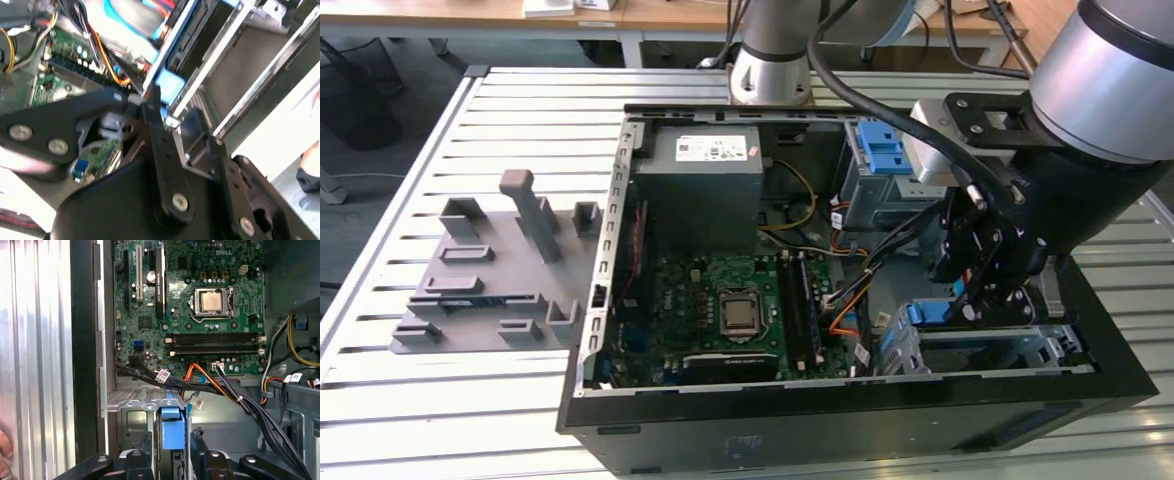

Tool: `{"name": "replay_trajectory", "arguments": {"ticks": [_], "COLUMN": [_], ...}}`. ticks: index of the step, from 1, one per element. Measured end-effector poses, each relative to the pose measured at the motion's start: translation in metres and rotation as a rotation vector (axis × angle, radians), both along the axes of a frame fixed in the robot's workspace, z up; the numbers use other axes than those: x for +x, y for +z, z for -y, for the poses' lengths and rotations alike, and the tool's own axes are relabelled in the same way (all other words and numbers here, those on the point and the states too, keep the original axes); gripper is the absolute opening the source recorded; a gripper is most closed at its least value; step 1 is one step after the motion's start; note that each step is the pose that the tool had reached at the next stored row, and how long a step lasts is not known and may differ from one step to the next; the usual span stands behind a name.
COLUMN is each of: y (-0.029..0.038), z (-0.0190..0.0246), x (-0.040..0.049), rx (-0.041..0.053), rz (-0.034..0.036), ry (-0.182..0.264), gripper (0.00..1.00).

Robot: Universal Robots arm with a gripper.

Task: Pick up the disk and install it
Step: 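Insert the disk into the insertion slot, then insert the first disk wire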

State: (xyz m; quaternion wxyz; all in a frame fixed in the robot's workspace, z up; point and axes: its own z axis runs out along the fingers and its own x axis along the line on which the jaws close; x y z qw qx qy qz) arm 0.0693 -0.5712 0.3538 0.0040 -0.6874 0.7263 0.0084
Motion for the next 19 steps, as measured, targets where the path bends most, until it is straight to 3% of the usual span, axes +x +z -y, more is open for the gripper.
{"name": "replay_trajectory", "arguments": {"ticks": [5,8,12,19], "y": [-0.0002,-0.0003,-0.0004,-0.0008], "z": [0.0000,0.0000,0.0000,0.0000], "x": [0.0000,0.0000,0.0000,0.0000], "rx": [-0.0001,-0.0001,-0.0001,-0.0001], "rz": [0.0000,0.0000,0.0000,0.0000], "ry": [0.000,0.000,0.000,0.000], "gripper": [0.42,0.24,0.12,0.11]}}
